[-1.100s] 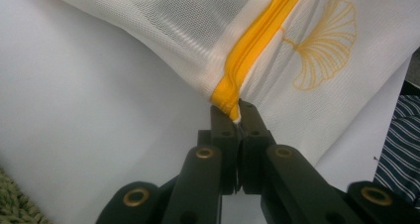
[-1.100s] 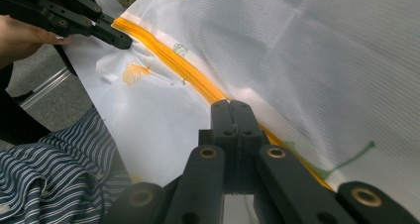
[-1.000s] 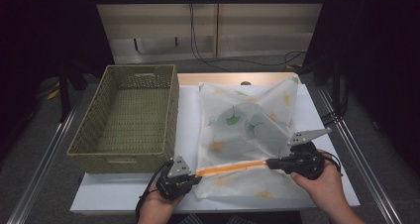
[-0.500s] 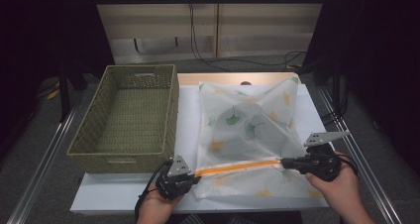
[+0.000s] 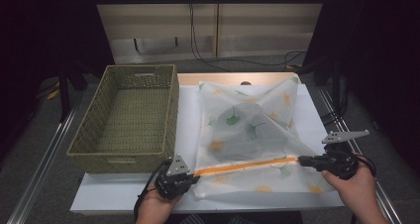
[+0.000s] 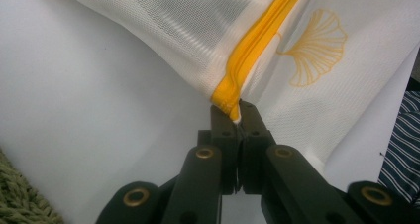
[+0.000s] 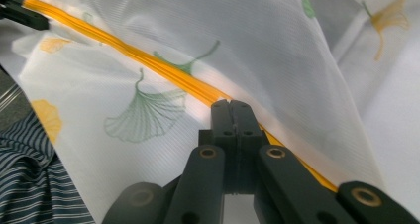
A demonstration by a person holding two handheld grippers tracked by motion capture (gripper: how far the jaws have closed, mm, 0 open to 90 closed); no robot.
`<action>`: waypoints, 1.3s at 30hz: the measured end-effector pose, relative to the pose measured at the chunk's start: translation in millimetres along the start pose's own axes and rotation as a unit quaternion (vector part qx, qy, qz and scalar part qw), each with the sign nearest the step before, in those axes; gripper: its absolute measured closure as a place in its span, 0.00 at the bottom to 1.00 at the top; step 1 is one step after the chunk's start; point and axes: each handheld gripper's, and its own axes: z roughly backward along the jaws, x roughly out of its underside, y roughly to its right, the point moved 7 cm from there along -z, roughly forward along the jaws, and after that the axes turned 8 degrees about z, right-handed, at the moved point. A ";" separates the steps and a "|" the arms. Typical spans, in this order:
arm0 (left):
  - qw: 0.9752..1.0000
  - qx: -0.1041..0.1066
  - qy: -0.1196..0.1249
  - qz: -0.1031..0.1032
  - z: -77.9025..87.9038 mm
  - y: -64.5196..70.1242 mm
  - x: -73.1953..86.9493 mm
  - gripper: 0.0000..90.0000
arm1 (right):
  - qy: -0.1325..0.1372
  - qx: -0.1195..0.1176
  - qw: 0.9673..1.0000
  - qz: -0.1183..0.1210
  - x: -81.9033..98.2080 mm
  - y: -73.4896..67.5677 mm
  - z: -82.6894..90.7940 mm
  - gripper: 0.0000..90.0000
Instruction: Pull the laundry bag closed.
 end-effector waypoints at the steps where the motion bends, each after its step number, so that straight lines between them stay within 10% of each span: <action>1: 1.000 0.001 0.000 -0.001 0.3 -0.3 -0.2 0.98 | -0.001 0.008 1.000 0.003 2.2 3.2 -0.2 1.00; 19: 1.000 -0.001 0.002 -0.007 2.8 -4.9 -0.8 0.98 | -0.004 0.074 0.996 -0.055 34.0 47.8 18.2 1.00; 28: 1.000 0.015 -0.001 -0.005 5.9 -6.1 2.0 0.83 | 0.011 0.066 0.998 -0.023 28.8 43.4 18.6 0.99; 39: 0.999 0.032 0.010 0.006 20.2 -6.6 7.7 0.57 | 0.057 0.064 0.996 -0.005 21.3 39.1 30.1 0.65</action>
